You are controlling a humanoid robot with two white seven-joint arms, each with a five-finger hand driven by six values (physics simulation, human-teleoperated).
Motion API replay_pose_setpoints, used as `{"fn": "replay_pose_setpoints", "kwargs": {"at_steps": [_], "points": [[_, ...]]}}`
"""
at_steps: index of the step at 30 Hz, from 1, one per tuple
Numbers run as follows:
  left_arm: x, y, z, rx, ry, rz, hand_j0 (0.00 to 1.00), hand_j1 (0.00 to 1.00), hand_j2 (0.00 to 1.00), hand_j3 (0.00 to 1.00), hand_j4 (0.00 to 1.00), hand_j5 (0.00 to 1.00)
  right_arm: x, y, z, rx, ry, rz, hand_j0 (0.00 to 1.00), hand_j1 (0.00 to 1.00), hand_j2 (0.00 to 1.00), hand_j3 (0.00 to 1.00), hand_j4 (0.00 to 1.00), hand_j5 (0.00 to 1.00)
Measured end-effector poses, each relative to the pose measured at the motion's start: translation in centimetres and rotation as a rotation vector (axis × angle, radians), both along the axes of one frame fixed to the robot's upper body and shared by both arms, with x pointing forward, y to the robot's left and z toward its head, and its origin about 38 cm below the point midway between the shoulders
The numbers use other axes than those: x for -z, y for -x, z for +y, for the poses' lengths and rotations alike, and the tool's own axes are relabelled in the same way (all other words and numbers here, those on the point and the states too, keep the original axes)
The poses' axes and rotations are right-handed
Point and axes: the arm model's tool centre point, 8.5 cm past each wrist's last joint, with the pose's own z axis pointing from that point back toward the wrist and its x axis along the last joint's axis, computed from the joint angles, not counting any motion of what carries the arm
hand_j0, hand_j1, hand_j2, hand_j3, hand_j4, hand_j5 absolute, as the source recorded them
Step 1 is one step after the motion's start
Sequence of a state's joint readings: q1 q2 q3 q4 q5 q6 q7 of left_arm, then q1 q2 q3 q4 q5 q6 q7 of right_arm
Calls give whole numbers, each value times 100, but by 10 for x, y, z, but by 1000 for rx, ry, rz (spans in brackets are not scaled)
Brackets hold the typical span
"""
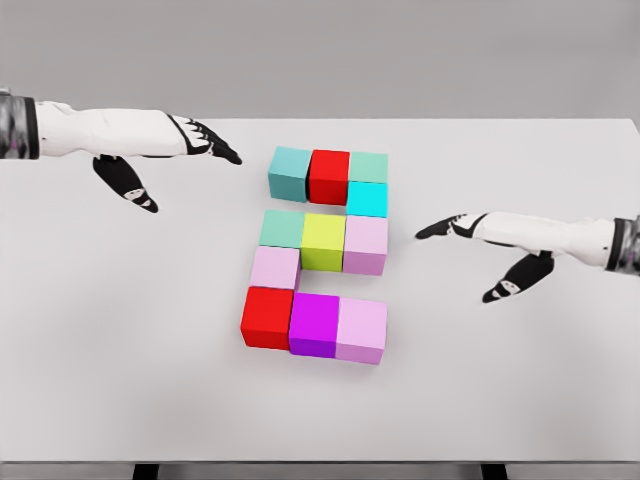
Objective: Assemble the squares on the desktop into the number 2
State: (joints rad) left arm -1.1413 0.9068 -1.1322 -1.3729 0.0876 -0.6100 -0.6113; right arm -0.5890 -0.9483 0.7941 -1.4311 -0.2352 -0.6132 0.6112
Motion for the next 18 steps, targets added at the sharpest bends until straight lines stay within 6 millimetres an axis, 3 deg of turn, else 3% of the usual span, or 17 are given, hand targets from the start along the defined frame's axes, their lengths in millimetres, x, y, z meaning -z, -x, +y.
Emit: {"fn": "replay_pose_setpoints", "kwargs": {"at_steps": [6, 11, 18], "points": [[-1, 3, -5, 21, 2, -4, 100, 100, 100, 100, 100, 100, -6, -13, -20, 72, 2, -18, 100, 100, 100, 100, 100, 100], [-4, 12, -20, 76, 7, -14, 100, 100, 100, 100, 100, 100, -6, -16, -22, 85, -3, -21, 100, 100, 100, 100, 100, 100], [-5, 14, -21, 84, 4, -17, 100, 100, 100, 100, 100, 100, -6, -17, -23, 90, -4, -22, 100, 100, 100, 100, 100, 100]]}}
